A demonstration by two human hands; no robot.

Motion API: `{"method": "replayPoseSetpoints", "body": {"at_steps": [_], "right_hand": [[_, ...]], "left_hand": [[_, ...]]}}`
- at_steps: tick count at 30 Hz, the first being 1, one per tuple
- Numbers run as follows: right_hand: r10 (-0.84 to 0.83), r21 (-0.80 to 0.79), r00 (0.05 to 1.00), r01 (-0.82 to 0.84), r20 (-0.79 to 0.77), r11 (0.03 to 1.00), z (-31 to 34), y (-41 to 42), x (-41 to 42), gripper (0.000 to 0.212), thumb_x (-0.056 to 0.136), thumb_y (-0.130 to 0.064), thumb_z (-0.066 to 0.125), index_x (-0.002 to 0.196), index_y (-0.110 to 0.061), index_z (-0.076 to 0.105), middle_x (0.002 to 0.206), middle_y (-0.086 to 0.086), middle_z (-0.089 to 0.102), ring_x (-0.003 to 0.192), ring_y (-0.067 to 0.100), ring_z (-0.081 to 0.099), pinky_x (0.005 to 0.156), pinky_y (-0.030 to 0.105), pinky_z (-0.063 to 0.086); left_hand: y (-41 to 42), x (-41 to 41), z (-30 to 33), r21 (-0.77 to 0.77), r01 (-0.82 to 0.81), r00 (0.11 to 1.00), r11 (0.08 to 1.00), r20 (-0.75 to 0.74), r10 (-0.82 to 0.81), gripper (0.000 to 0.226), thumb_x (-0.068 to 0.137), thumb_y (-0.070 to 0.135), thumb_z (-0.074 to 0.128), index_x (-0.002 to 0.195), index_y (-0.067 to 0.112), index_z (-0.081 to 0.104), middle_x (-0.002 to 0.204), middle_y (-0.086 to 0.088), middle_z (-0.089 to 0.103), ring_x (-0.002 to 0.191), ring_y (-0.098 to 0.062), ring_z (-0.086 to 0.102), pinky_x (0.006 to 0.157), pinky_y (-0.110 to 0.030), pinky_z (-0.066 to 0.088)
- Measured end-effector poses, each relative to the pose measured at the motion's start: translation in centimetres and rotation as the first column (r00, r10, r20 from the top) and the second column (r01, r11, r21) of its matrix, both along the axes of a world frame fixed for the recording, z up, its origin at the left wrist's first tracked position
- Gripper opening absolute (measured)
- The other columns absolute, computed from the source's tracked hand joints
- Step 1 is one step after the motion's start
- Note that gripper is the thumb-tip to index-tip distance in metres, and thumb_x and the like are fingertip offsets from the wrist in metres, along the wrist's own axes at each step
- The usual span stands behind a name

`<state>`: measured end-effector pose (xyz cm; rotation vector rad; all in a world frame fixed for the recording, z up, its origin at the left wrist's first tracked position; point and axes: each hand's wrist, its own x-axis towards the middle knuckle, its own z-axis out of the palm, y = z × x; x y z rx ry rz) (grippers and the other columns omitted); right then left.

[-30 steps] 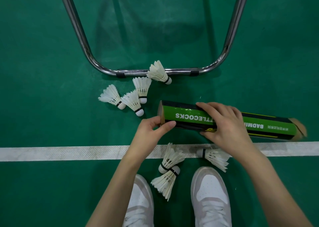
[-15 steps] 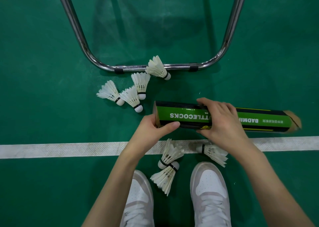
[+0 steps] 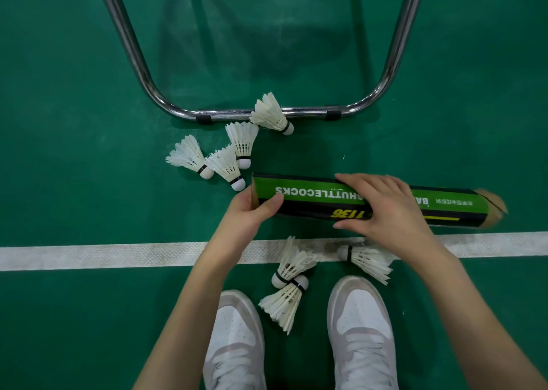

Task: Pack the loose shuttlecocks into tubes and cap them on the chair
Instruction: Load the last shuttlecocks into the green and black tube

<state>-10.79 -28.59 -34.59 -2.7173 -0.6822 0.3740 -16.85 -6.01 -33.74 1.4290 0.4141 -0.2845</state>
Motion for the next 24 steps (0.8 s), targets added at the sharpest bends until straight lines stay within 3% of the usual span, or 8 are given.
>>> {"method": "replayPoseSetpoints", "body": {"at_steps": [4,7,9,12,16,19,24], "right_hand": [[-0.002,-0.011,1.0,0.002,-0.027,1.0,0.0,0.4,0.3,0.081,0.068,-0.064,0.059,0.14,-0.037,0.033,0.134,-0.007,0.05,0.123,0.019,0.043,0.106,0.037,0.022],[-0.007,-0.021,0.999,0.006,-0.038,1.0,0.1,0.5,0.6,0.082,0.068,-0.065,0.059,0.14,-0.038,0.031,0.136,-0.008,0.048,0.126,0.018,0.04,0.107,0.035,0.02],[-0.01,-0.026,0.998,0.008,-0.057,1.0,0.2,0.7,0.7,0.083,0.068,-0.064,0.061,0.14,-0.039,0.029,0.138,-0.009,0.046,0.127,0.016,0.038,0.107,0.034,0.019],[-0.042,-0.022,0.995,0.04,-0.087,0.999,0.4,1.1,0.9,0.084,0.067,-0.062,0.065,0.139,-0.036,0.031,0.138,-0.008,0.046,0.128,0.016,0.037,0.107,0.034,0.019],[-0.065,-0.03,0.989,0.062,-0.133,0.998,0.5,1.3,1.4,0.083,0.064,-0.061,0.068,0.135,-0.032,0.037,0.136,-0.005,0.048,0.127,0.018,0.038,0.107,0.034,0.02],[-0.051,-0.032,0.984,0.046,-0.173,0.998,0.7,1.5,1.8,0.081,0.064,-0.06,0.068,0.134,-0.032,0.039,0.136,-0.007,0.046,0.125,0.018,0.04,0.106,0.035,0.022],[-0.066,-0.072,0.965,0.05,-0.252,0.996,0.9,1.7,2.1,0.079,0.067,-0.057,0.07,0.135,-0.034,0.038,0.136,-0.006,0.042,0.123,0.021,0.038,0.106,0.035,0.023]], "left_hand": [[1.1,-0.1,0.0,0.06,-0.129,0.99,0.99,0.068,0.125,0.009,0.094,0.017,0.052,0.097,0.015,0.061,0.082,0.012,0.067,0.079,-0.003,0.06,0.075,-0.016,0.045],[3.0,-0.2,-0.5,0.135,-0.295,0.955,0.946,0.069,0.288,0.014,0.096,0.024,0.049,0.094,0.017,0.061,0.09,0.003,0.065,0.086,-0.012,0.06,0.085,-0.031,0.046],[4.1,0.1,-1.3,0.29,-0.368,0.929,0.883,0.085,0.36,0.015,0.096,0.015,0.049,0.096,0.022,0.061,0.098,0.005,0.064,0.093,-0.01,0.059,0.087,-0.033,0.045],[5.0,0.9,-2.5,0.586,-0.298,0.952,0.754,0.13,0.276,0.029,0.09,0.005,0.055,0.114,0.02,0.059,0.117,0.003,0.052,0.108,-0.014,0.05,0.097,-0.036,0.042],[5.2,2.3,-4.0,0.829,-0.135,0.991,0.543,0.114,0.073,0.045,0.09,0.01,0.059,0.134,0.015,0.049,0.139,-0.002,0.044,0.126,-0.026,0.033,0.103,-0.028,0.025],[5.5,2.7,-5.0,0.889,-0.087,0.996,0.45,0.091,0.013,0.05,0.091,0.014,0.059,0.138,0.013,0.044,0.145,-0.004,0.04,0.13,-0.03,0.029,0.104,-0.039,0.028],[6.0,3.1,-5.5,0.898,-0.134,0.99,0.419,0.138,0.021,0.06,0.088,0.009,0.062,0.142,0.013,0.037,0.146,-0.008,0.038,0.131,-0.031,0.029,0.106,-0.041,0.028]]}}
